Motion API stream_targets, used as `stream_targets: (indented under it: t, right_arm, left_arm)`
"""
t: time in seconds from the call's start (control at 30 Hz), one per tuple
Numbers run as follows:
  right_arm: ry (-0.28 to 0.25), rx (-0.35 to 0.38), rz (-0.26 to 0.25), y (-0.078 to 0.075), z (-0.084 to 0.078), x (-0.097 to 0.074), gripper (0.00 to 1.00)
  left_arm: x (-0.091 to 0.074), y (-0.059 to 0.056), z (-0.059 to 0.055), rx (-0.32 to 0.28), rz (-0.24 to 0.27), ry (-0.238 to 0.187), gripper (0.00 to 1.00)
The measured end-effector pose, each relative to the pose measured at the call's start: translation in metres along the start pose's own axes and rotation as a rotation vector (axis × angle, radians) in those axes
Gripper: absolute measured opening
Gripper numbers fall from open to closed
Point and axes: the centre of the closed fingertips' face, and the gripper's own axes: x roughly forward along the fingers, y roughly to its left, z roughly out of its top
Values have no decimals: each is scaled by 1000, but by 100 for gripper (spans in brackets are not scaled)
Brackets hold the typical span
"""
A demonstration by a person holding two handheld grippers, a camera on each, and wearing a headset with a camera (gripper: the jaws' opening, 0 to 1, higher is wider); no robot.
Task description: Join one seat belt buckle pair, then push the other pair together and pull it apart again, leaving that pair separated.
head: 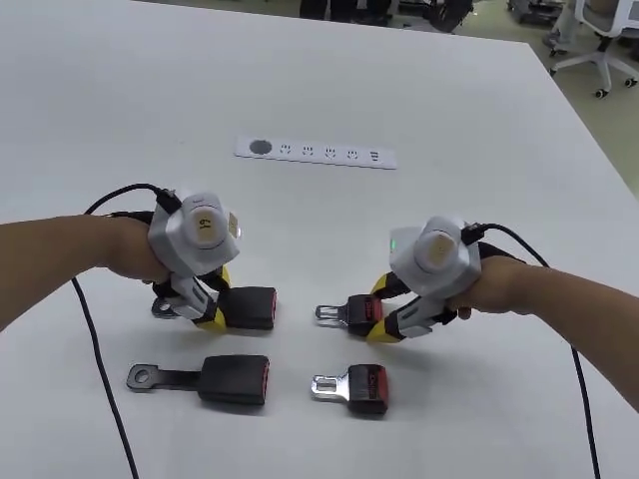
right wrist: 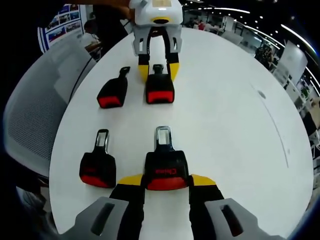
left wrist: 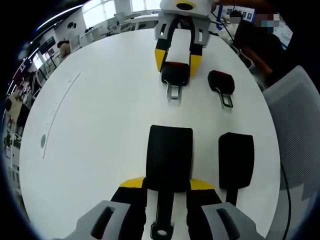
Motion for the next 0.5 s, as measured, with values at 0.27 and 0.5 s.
stream_targets:
  t: [0.27, 0.5]
  right_arm:
    - [-9, -7, 0, 3, 14, 1, 30]
    - [-17, -14, -2, -2, 21, 6, 30]
  left_arm:
    - [0, 0, 0, -3, 0, 6, 31]
    - [-1, -3, 3, -6, -2, 7, 31]
